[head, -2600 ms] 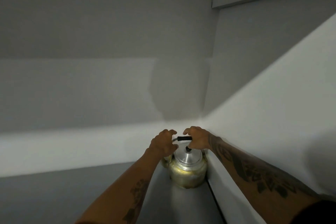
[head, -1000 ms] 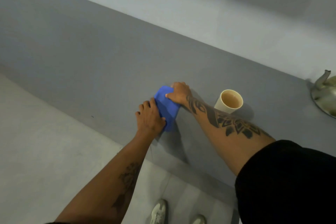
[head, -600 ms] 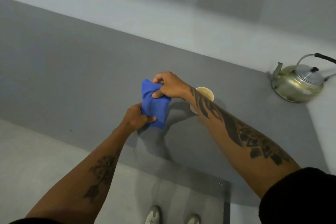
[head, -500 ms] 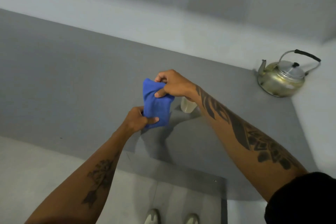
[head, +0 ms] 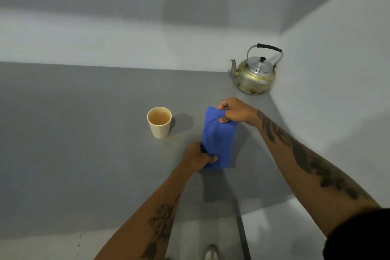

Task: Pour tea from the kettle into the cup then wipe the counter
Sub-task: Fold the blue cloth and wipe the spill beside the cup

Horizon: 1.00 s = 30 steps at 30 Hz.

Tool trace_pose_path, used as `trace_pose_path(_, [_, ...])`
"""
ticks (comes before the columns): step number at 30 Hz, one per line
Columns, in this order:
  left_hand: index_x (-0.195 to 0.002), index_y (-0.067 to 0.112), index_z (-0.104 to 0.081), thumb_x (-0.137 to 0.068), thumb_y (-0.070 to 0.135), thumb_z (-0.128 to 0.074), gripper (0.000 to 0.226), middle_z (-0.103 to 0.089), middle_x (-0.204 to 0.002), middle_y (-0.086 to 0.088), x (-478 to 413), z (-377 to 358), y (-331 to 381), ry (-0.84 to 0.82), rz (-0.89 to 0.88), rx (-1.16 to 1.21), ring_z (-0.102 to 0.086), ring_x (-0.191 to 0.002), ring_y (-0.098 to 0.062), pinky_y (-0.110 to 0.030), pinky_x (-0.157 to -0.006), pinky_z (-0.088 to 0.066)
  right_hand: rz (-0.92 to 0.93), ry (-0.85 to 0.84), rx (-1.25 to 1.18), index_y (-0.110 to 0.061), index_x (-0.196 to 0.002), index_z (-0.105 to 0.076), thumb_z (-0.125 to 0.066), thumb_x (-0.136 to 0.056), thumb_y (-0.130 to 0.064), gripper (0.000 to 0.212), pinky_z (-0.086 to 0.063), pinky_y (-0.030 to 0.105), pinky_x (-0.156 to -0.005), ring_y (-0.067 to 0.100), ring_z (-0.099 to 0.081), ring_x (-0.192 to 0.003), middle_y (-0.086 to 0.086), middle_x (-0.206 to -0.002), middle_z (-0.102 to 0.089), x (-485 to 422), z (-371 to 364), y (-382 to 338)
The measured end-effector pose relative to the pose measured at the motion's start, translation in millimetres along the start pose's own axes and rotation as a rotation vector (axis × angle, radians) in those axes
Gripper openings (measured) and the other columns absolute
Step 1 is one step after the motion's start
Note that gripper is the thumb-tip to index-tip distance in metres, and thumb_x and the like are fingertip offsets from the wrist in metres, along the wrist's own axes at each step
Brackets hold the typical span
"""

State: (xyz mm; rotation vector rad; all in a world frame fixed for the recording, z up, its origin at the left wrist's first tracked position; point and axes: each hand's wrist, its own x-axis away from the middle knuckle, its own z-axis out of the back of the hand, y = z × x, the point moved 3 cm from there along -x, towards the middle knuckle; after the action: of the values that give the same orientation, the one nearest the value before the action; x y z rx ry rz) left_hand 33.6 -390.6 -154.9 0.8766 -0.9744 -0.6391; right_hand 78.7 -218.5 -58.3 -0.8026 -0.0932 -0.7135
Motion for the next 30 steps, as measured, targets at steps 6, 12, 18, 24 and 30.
trace_pose_path(6, [-0.122,0.006,-0.048,-0.075,0.024,-0.073,0.056,-0.059,-0.118,-0.01,-12,-32,-6,0.021,0.124,-0.044,-0.057,-0.104,-0.027,-0.037,-0.088,-0.048,-0.009,0.115,0.131,-0.003,-0.099,-0.068,-0.07,-0.074,0.001,0.025,-0.044,0.022,-0.071,0.021,-0.06,-0.089,0.007,-0.093,-0.064,-25,-12,47])
trace_pose_path(12, [-0.116,0.018,-0.056,-0.089,0.03,-0.056,0.03,-0.061,-0.117,-0.006,28,19,-27,0.408,-0.191,-0.375,-0.058,-0.107,-0.025,-0.041,-0.089,-0.052,0.062,0.268,0.303,0.0,-0.135,-0.047,-0.04,-0.09,-0.038,0.06,-0.025,0.042,-0.114,0.035,-0.039,-0.136,0.021,-0.144,-0.046,-9,-84,70])
trace_pose_path(18, [-0.116,0.016,-0.059,-0.091,0.034,-0.039,0.036,-0.061,-0.117,-0.012,49,130,-102,0.685,-0.232,-0.564,-0.055,-0.105,-0.029,-0.041,-0.089,-0.047,0.02,0.316,0.385,0.0,-0.14,-0.042,0.001,-0.096,-0.053,0.081,-0.038,0.054,-0.106,0.039,-0.04,-0.136,0.02,-0.148,-0.04,2,-146,87])
trace_pose_path(24, [-0.139,0.014,-0.04,-0.094,0.044,-0.025,0.056,-0.042,-0.146,-0.012,45,189,-148,0.661,-0.087,-0.809,-0.037,-0.134,-0.031,-0.046,-0.112,-0.029,-0.023,0.37,0.407,0.006,-0.139,-0.038,0.004,-0.097,-0.047,0.08,-0.039,0.053,-0.107,0.039,-0.041,-0.135,0.026,-0.146,-0.04,-25,-155,52])
trace_pose_path(30, [-0.145,0.014,-0.032,-0.096,0.045,-0.018,0.06,-0.035,-0.152,-0.009,45,189,-155,0.631,-0.104,-0.842,-0.027,-0.142,-0.026,-0.044,-0.118,-0.022,0.118,0.347,0.592,0.001,-0.136,-0.046,-0.014,-0.098,-0.035,0.061,-0.044,0.054,-0.102,0.037,-0.047,-0.131,0.019,-0.143,-0.049,-40,-176,27])
